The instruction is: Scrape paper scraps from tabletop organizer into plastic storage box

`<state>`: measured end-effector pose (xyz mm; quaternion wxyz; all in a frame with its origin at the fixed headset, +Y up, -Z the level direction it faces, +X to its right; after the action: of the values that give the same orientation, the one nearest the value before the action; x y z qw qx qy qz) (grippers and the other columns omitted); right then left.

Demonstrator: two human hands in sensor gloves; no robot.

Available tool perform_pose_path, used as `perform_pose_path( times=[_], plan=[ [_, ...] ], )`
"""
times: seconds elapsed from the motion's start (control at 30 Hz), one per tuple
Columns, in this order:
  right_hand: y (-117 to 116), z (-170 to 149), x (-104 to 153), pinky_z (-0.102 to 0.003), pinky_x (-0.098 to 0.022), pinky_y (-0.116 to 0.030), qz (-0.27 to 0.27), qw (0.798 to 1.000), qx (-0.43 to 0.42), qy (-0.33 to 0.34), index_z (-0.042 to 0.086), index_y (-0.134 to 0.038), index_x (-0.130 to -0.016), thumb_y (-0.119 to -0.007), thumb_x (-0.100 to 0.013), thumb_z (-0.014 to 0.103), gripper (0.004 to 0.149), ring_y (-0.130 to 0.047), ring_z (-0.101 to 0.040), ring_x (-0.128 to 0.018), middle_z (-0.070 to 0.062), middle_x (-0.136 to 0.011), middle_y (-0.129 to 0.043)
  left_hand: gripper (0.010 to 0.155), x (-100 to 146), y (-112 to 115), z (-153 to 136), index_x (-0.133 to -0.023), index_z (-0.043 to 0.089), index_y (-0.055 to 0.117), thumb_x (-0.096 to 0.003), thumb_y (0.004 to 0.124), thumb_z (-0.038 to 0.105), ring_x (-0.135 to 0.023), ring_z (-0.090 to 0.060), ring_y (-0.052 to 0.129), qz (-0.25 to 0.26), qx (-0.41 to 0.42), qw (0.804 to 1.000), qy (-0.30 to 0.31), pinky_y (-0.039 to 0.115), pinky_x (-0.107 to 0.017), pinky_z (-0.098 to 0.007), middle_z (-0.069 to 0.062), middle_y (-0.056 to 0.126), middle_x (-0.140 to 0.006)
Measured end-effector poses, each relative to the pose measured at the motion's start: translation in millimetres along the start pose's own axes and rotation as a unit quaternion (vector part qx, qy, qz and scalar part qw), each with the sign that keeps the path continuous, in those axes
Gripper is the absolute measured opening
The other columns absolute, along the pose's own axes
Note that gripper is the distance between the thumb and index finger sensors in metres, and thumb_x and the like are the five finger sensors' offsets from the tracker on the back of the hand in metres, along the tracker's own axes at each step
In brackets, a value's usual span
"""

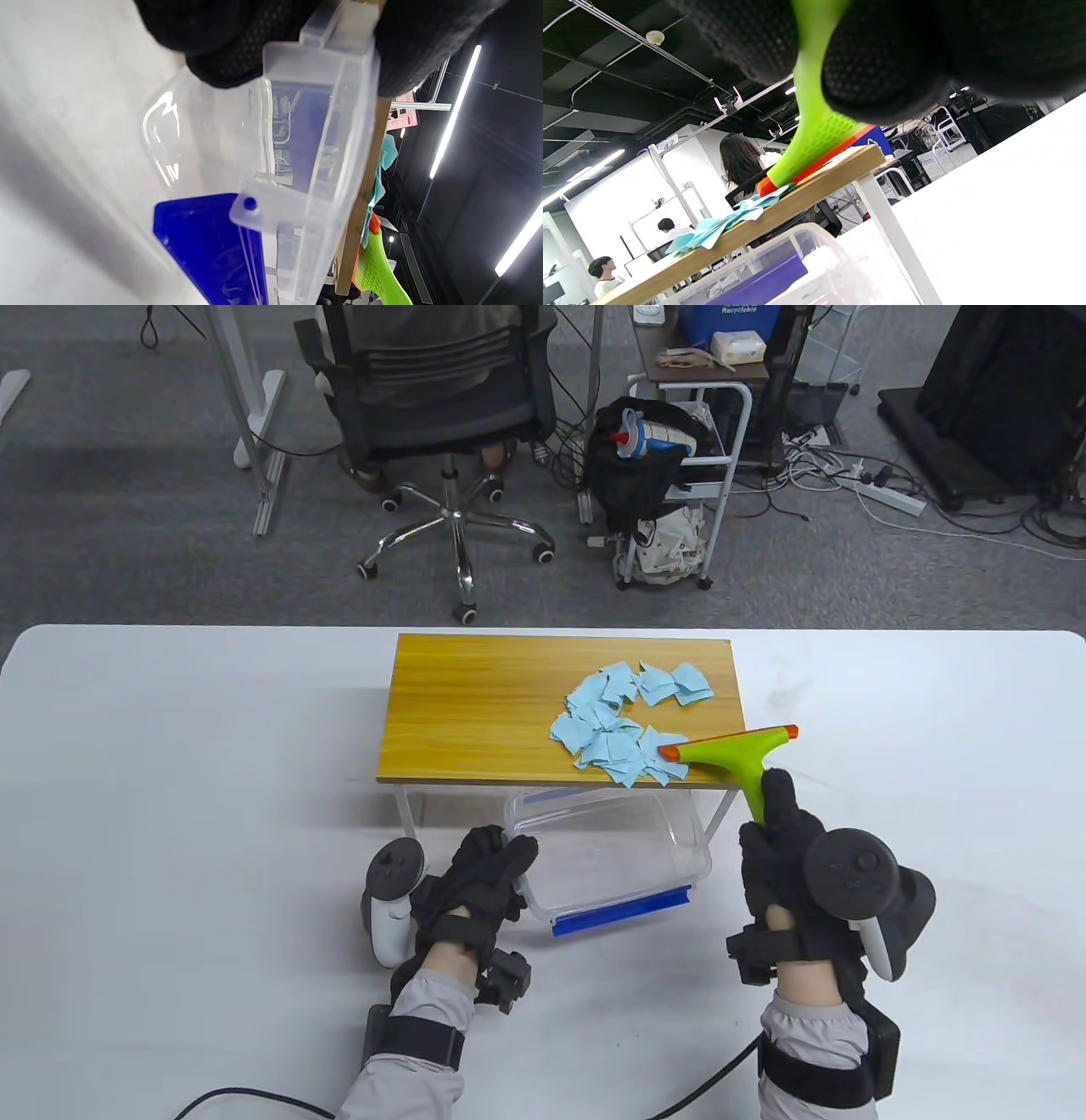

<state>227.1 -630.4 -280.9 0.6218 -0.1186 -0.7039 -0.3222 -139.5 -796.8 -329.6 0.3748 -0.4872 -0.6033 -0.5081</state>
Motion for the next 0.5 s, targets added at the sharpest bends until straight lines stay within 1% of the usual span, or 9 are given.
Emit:
perform_pose_path(
  times=[0.27, 0.4, 0.5],
  plan=[
    [12.1, 12.2, 7.7, -0.047, -0.015, -0.090, 0.036, 0.999, -0.002, 0.012, 0.009, -0.070, -0.098, -0.087, -0.046, 0.026, 0.057, -0.102, -0.032, -0.024, -0.036, -0.071, -0.087, 0.073, 1.1, -2.1, -1.4, -0.098, 0.013, 0.038, -0.0583, 0.080, 0.056, -0.052, -0.019, 0.086, 0.001, 0.018, 1.000, 0.000, 0.080, -0.036, -0.027, -0.003, 0.071, -0.073],
    [16.7, 19.7, 12.1, -0.046, -0.015, -0.090, 0.061, 0.998, -0.010, 0.032, 0.009, -0.073, -0.098, -0.088, -0.045, 0.026, 0.057, -0.102, -0.032, -0.023, -0.036, -0.070, -0.089, 0.073, 1.8, -2.7, -1.3, -0.098, 0.013, 0.038, -0.0583, 0.080, 0.056, -0.052, -0.019, 0.086, 0.001, 0.025, 1.000, 0.000, 0.080, -0.036, -0.027, -0.003, 0.071, -0.073],
    [17.6, 24.6, 13.9, -0.046, -0.015, -0.090, 0.053, 0.997, -0.032, 0.052, 0.009, -0.072, -0.098, -0.087, -0.046, 0.026, 0.057, -0.102, -0.031, -0.024, -0.035, -0.070, -0.088, 0.073, 2.4, -2.7, -0.7, -0.099, 0.013, 0.038, -0.0583, 0.080, 0.056, -0.052, -0.019, 0.086, 0.002, 0.025, 1.000, -0.001, 0.080, -0.036, -0.027, -0.003, 0.071, -0.073]
  ],
)
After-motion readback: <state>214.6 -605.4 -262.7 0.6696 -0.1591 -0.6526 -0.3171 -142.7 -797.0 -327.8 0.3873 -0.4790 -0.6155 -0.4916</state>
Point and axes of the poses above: the tracker on the back of each hand, its own z axis roughly to the thumb side, its own x axis roughly from the fingertips to the wrist, y = z × x, the point moved 2 cm from there along -x, roughly from the wrist to the fingertips
